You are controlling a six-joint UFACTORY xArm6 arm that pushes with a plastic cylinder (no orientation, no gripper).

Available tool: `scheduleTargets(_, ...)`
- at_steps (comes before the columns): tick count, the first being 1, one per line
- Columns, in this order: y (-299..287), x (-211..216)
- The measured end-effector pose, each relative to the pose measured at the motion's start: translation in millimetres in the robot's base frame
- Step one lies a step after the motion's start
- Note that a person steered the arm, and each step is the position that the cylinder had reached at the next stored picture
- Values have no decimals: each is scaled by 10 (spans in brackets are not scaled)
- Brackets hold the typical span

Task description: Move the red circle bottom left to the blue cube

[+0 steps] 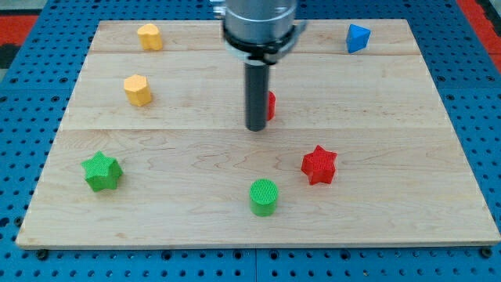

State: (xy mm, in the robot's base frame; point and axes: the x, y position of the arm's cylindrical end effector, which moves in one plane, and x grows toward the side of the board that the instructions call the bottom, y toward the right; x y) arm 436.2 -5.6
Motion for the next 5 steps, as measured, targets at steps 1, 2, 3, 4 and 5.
scheduleTargets(1,113,-22)
scheduleTargets(2,287,61)
scheduleTargets(3,428,-401)
scheduleTargets(4,489,-705)
scheduleTargets(5,489,-1161)
